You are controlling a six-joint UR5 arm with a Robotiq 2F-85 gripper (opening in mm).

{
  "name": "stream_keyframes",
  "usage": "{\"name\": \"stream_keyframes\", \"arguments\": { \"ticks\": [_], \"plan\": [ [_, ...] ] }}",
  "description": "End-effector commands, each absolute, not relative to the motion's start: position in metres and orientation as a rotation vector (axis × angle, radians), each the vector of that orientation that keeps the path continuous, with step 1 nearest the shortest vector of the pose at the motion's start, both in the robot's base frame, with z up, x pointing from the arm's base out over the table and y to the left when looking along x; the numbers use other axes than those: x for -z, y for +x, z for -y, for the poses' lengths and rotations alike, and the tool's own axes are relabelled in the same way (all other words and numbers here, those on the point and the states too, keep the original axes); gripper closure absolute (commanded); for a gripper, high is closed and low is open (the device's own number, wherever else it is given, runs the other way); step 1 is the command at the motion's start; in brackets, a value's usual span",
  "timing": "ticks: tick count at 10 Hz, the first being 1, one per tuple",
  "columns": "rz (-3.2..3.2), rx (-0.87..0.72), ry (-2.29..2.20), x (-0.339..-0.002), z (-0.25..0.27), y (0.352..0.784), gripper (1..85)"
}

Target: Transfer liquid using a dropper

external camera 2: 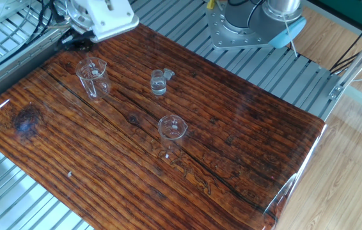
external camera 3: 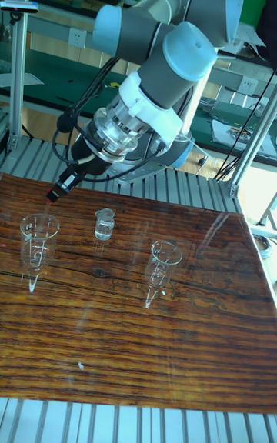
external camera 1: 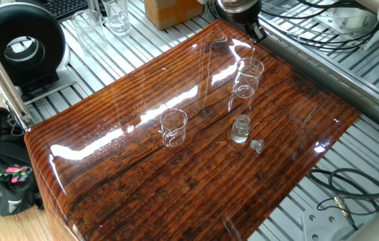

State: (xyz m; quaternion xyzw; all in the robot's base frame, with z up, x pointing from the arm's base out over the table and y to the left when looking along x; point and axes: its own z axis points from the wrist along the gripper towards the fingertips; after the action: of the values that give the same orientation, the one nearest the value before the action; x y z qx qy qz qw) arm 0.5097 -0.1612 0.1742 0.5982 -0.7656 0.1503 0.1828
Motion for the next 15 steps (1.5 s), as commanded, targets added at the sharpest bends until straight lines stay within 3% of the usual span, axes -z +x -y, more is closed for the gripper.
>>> {"name": "stream_keyframes", "arguments": {
  "ticks": [1,15],
  "plan": [
    [2.114,-0.356,1.739,-0.164,0.160,0.509,83.7],
    [2.079,-0.303,1.759,-0.142,0.163,0.512,84.0]
  ]
}}
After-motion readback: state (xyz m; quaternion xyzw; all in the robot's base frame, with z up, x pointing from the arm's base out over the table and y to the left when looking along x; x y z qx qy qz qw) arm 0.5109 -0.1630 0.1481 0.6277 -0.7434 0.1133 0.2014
